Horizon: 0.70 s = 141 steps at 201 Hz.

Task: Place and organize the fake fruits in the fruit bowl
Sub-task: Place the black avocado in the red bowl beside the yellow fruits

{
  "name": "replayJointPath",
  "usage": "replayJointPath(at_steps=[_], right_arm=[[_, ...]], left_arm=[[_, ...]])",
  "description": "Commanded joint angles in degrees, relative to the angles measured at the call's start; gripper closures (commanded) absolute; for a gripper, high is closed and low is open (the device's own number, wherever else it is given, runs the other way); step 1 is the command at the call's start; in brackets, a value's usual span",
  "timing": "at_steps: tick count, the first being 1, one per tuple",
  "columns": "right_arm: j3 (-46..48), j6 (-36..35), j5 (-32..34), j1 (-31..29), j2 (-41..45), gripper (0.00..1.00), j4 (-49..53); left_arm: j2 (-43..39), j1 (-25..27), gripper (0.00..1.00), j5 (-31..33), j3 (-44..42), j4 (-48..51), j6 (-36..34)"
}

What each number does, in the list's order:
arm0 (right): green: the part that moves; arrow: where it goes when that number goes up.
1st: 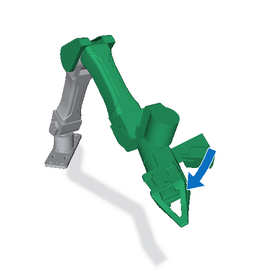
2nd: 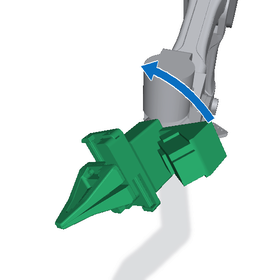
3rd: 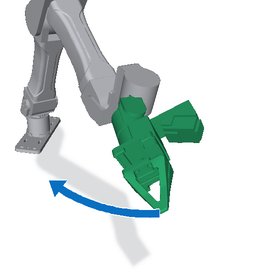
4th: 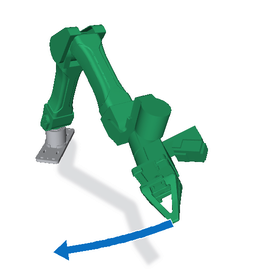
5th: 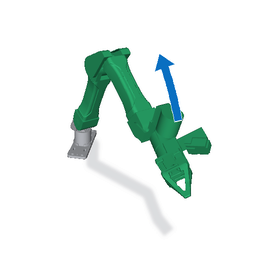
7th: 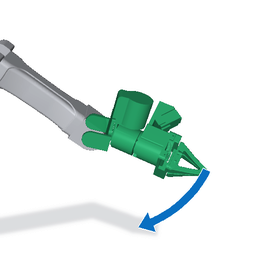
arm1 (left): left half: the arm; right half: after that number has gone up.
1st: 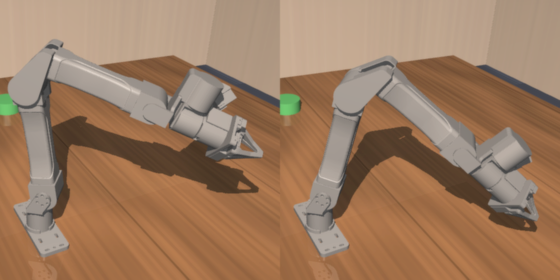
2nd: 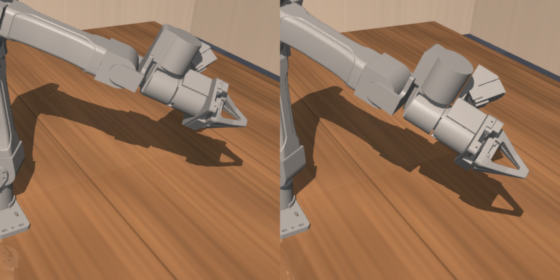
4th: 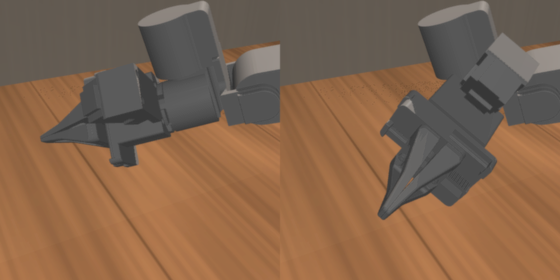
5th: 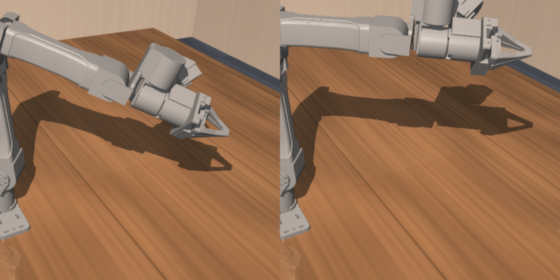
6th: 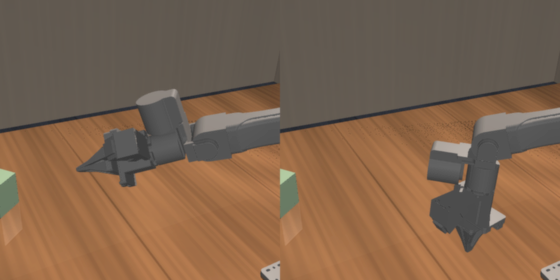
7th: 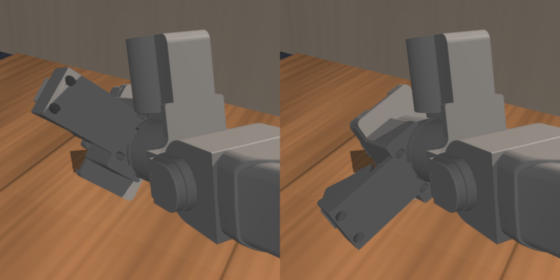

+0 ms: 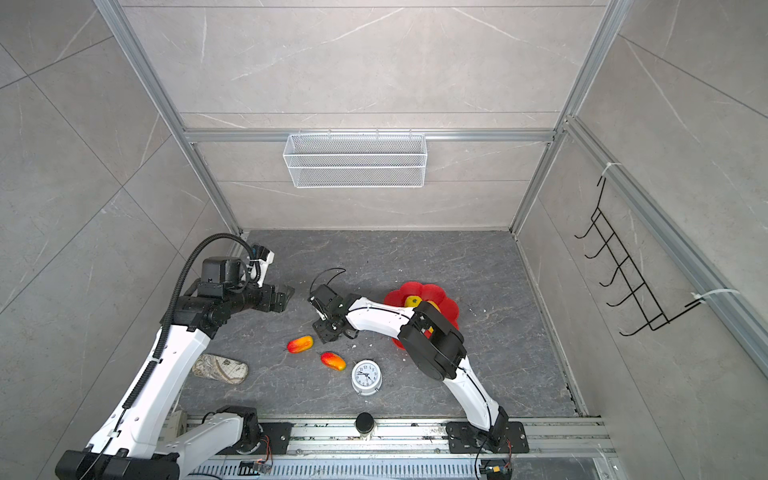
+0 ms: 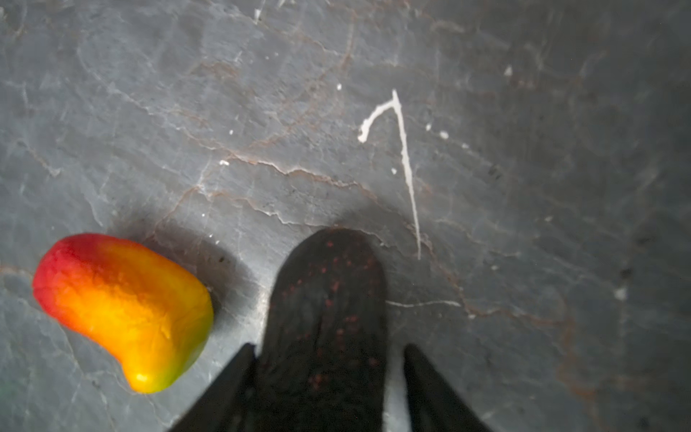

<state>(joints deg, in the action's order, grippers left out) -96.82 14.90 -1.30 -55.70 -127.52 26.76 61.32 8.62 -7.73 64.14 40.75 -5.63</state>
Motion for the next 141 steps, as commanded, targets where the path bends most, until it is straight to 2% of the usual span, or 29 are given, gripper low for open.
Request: replayJointPath(at_steps=[1,14,40,62,95,141], right_arm=[[-2.0,0.0,0.9,0.0,0.0,0.53,0.7],[-1.5,-0.6,1.4,0.1,2.0,0.58,1.2],[1.5,-3.0,2.2,1.4,9.7,0.59,2.8],[7.1,-4.0,3.0,4.9,19.3,0.6,4.8],[14.7,-6.7,9.2,10.9,31.3,0.6,11.3],[24.7,-5.9,11.1,15.9,38.5,0.6,15.3]], left_arm=[[0.2,-0.2,0.0,-0.1,1.3,0.1,0.7],[0.2,-0.3,0.0,0.0,1.3,0.1,0.7],[0.2,-0.3,0.0,0.0,1.3,0.1,0.7],[0.1,-0.3,0.0,0.1,1.4,0.1,0.6],[0.1,-0.3,0.0,0.3,1.3,0.1,0.5],[0.3,-0.2,0.0,0.2,1.3,0.1,0.5]])
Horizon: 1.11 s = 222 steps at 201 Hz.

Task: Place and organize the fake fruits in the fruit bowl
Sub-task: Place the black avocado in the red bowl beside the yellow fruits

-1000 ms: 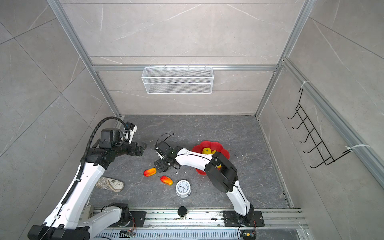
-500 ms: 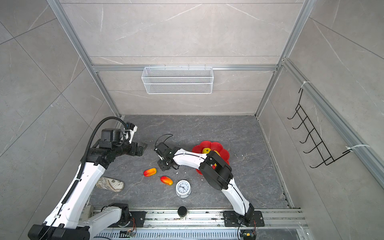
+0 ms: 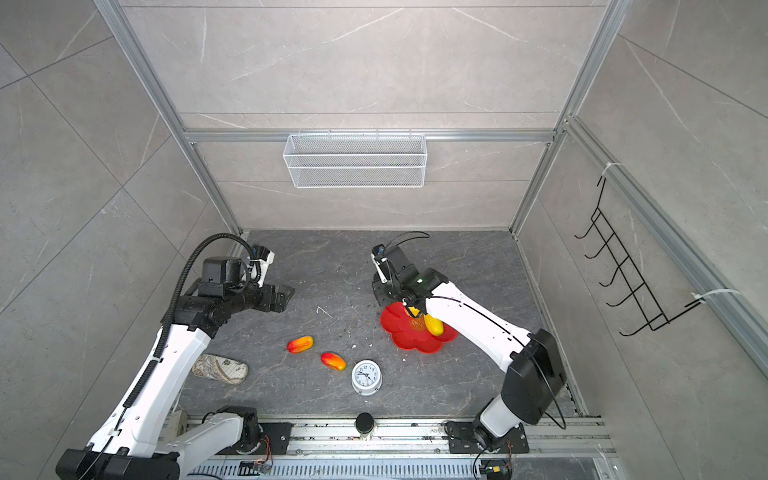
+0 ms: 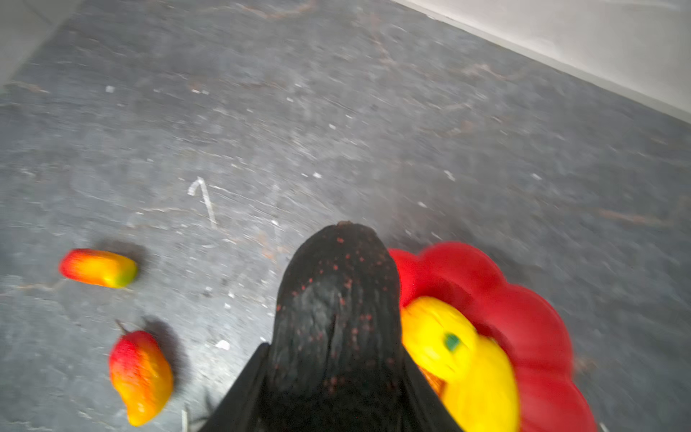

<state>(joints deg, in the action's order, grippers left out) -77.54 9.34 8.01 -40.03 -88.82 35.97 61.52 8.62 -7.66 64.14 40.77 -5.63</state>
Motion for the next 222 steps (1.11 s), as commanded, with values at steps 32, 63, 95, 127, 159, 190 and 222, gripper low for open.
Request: replayJointPath(at_steps=[32,63,95,127,159,190,222], right_arm=[[11.0,2.7,1.6,0.4,2.2,0.6,7.5],[15.6,5.3,1.9,0.4,4.1,0.6,8.2],[18.2,6.1,2.3,0.4,3.6,0.6,7.2],[19.7,7.1,4.0,0.8,0.7,0.6,5.8],[20.1,8.3,4.7,1.2,-1.1,0.6,4.8],[20.3,8.8,6.6,1.7,-2.4,0.58,4.8],[20.7,9.3,8.0,2.1,-3.6,0.54,4.4]], left_arm=[[0.1,-0.3,0.0,0.1,1.3,0.1,0.4],[0.2,-0.2,0.0,-0.2,1.3,0.1,0.4],[0.0,-0.2,0.0,-0.4,1.4,0.1,0.4],[-0.5,-0.3,0.0,-0.4,1.4,0.1,0.4],[-0.6,-0.2,0.0,-0.5,1.4,0.0,0.4],[-0.7,-0.3,0.0,-0.6,1.4,0.0,0.4],[-0.9,-0.2,0.0,-0.8,1.3,-0.2,0.4]])
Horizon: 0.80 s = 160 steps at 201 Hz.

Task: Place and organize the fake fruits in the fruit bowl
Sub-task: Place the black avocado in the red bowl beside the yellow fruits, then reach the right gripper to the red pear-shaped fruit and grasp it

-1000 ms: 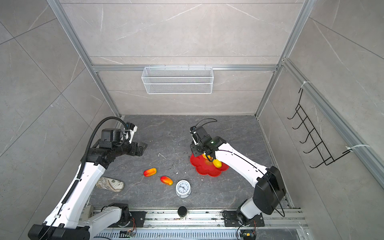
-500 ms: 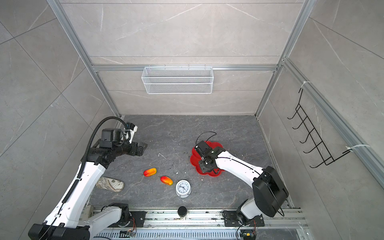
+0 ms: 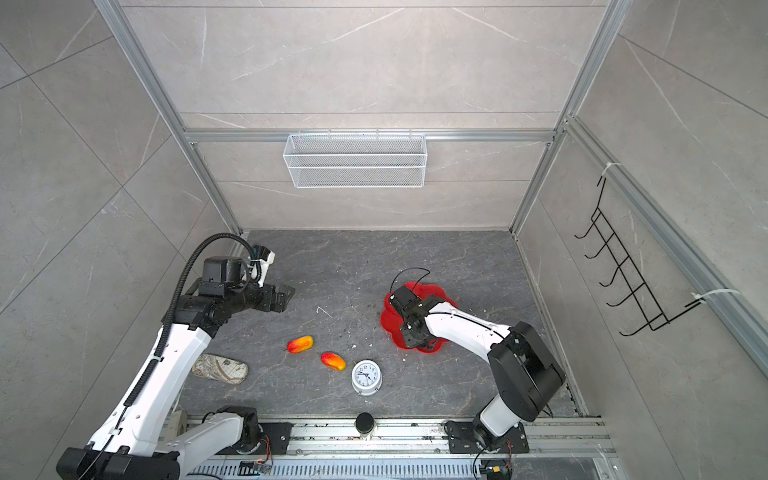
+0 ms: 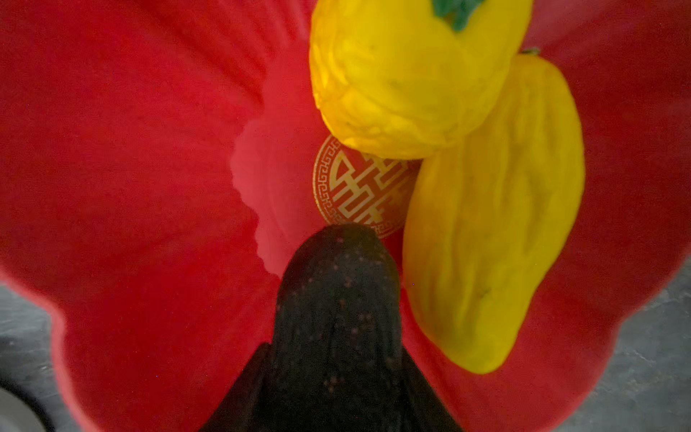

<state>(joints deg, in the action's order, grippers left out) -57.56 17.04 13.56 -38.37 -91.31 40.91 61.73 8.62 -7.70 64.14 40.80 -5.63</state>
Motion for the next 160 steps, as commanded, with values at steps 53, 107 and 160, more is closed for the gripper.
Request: replayJointPath(at_steps=[53,107,160], right_arm=[[-1.0,0.6,3.2,0.5,-0.6,0.35,1.1],[-10.3,-5.7,4.4,-2.3,6.6,0.11,11.1],[-15.1,-13.6,-13.5,-11.7,6.3,0.0,1.4]], left_arm=[[-1.1,-0.3,0.0,-0.7,1.2,-0.2,0.3],[-0.6,-0.3,0.0,-0.6,1.3,-0.2,0.3],[-0.6,-0.3,0.0,-0.4,1.3,0.0,0.1]])
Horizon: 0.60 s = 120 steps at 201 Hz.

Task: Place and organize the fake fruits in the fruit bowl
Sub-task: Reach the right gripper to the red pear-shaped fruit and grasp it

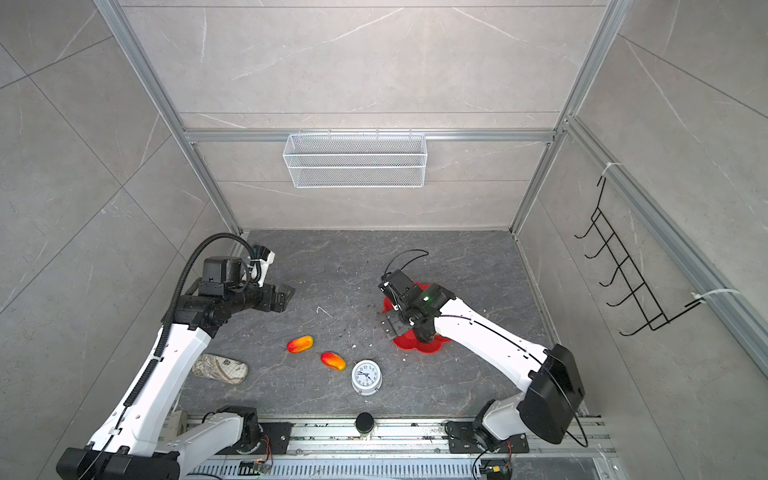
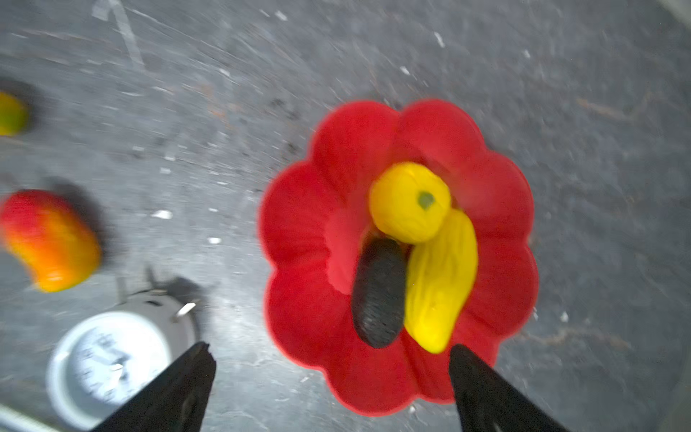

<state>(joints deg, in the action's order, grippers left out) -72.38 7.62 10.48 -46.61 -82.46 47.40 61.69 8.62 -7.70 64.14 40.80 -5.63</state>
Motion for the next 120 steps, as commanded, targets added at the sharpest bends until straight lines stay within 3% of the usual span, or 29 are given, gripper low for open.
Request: replayJointPath(at_steps=[1,77,120], right_arm=[[-0.2,-4.2,-10.8,-3.6,-2.7,0.0,-5.4],[-7.4,-0.2,-16.1,-14.8,-25.3,0.01,-20.3],[-10.5,2.3,-13.1,-15.7,-32.4,0.14,-20.7]], left_arm=[[-0.5,-0.3,0.0,-0.4,1.3,-0.1,0.1],[-0.7,-0.3,0.0,-0.2,1.3,0.0,0.0],[-0.8,-0.3,0.0,-0.6,1.3,0.1,0.1]])
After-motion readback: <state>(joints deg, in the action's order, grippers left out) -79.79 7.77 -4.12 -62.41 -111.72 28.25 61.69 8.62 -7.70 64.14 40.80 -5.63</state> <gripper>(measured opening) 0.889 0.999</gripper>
